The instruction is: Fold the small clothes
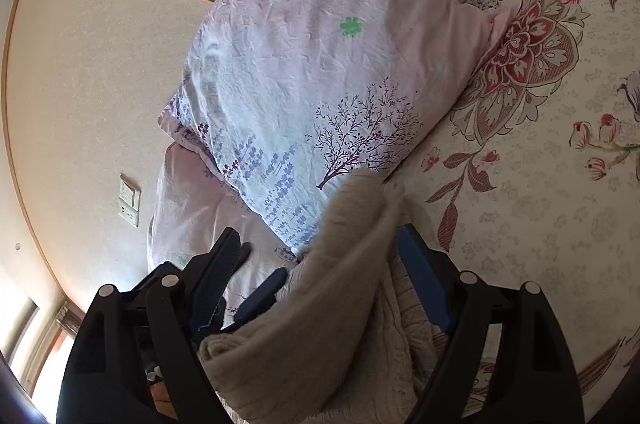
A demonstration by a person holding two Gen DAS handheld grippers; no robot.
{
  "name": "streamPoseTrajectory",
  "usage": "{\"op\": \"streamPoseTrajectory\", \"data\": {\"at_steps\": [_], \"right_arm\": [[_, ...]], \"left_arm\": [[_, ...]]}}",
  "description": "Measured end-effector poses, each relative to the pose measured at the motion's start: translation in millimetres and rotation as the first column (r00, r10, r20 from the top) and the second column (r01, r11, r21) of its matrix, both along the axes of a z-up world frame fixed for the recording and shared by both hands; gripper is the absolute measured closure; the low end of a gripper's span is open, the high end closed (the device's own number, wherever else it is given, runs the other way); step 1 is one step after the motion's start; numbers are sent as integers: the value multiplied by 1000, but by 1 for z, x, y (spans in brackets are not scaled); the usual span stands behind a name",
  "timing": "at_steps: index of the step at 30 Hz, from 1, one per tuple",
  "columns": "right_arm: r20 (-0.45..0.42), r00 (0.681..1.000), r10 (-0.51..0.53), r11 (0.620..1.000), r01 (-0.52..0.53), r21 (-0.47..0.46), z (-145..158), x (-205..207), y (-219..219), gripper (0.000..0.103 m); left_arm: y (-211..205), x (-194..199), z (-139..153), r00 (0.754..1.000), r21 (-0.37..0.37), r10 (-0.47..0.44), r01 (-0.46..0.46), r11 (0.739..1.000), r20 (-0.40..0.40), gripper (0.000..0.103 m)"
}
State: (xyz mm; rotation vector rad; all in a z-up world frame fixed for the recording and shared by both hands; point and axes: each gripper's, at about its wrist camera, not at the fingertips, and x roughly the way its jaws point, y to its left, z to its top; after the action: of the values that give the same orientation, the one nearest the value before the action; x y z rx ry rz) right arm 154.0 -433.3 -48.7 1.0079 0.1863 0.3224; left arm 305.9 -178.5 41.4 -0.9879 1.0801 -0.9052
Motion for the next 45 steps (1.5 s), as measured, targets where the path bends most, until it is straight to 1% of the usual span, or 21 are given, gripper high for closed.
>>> {"op": "streamPoseTrajectory", "data": {"at_steps": [2, 3, 5, 8, 10, 11, 12, 16, 17, 18, 19, 20, 23, 27, 29, 30, 34, 39, 42, 44, 45], "right_arm": [[-16, 1000, 6, 1000, -5, 22, -4, 2, -2, 20], [-28, 1000, 12, 999, -11, 35, -6, 2, -3, 20], [-71, 997, 31, 998, -27, 48, -10, 4, -5, 20], [-188, 979, 78, 997, -80, -5, -4, 12, -5, 20], [-259, 960, 105, 992, -118, -38, 2, 19, -7, 21], [-282, 953, 112, 991, -129, -44, 5, 21, -9, 22], [-301, 946, 122, 988, -143, -49, 8, 25, -10, 26], [-367, 922, 123, 980, -171, -100, 20, 41, -10, 37], [-388, 914, 123, 976, -183, -122, 22, 46, -6, 42], [-403, 907, 124, 969, -198, -148, 23, 51, -2, 69], [-419, 899, 127, 957, -223, -188, 24, 56, 5, 92], [-432, 896, 99, 942, -224, -250, 28, 58, 12, 92], [-373, 928, 8, 881, -183, -436, 50, 53, 30, 94], [-211, 975, -64, 837, -63, -544, 82, 29, 38, 94], [-196, 973, -119, 805, -21, -593, 82, 25, 39, 94], [-228, 963, -143, 795, -25, -606, 75, 30, 38, 94], [-382, 909, -165, 823, -87, -561, 32, 52, 24, 94], [-427, 890, -158, 841, -105, -531, 14, 61, 20, 94], [-434, 889, -148, 846, -114, -521, 14, 60, 20, 93], [-431, 892, -136, 870, -100, -483, 18, 49, 17, 83], [-430, 894, -122, 885, -98, -454, 20, 42, 15, 72]], "left_arm": [[25, -9, 14, 998, 31, 24, -26, 999, 64, 52], [39, -14, 20, 995, 60, 37, -43, 997, 92, 50], [66, -26, 30, 985, 158, 71, -96, 983, 155, 40], [101, -45, 38, 951, 316, 116, -208, 926, 286, 30], [111, -52, 34, 935, 403, 110, -249, 881, 338, 28], [112, -52, 29, 934, 435, 104, -255, 863, 341, 28], [109, -48, 23, 939, 455, 90, -243, 857, 332, 28], [114, -49, -11, 959, 476, 73, -200, 856, 273, 28], [115, -50, -16, 960, 474, 75, -199, 858, 269, 28], [116, -49, -21, 962, 467, 76, -196, 862, 263, 28], [116, -48, -25, 963, 455, 76, -190, 870, 257, 28], [117, -47, -28, 965, 443, 76, -183, 878, 250, 28], [119, -45, -32, 967, 421, 68, -170, 891, 246, 28], [112, -48, -30, 961, 422, 37, -155, 893, 275, 28], [108, -50, -29, 957, 424, 20, -146, 894, 288, 28], [106, -51, -28, 957, 426, 13, -141, 894, 291, 28], [100, -52, -30, 958, 438, -8, -124, 890, 287, 28], [97, -52, -31, 958, 442, -16, -117, 890, 286, 28], [96, -53, -30, 958, 444, -17, -116, 888, 285, 28], [97, -53, -30, 959, 441, -11, -120, 889, 282, 28], [97, -53, -31, 961, 438, -7, -120, 891, 278, 28]]}}
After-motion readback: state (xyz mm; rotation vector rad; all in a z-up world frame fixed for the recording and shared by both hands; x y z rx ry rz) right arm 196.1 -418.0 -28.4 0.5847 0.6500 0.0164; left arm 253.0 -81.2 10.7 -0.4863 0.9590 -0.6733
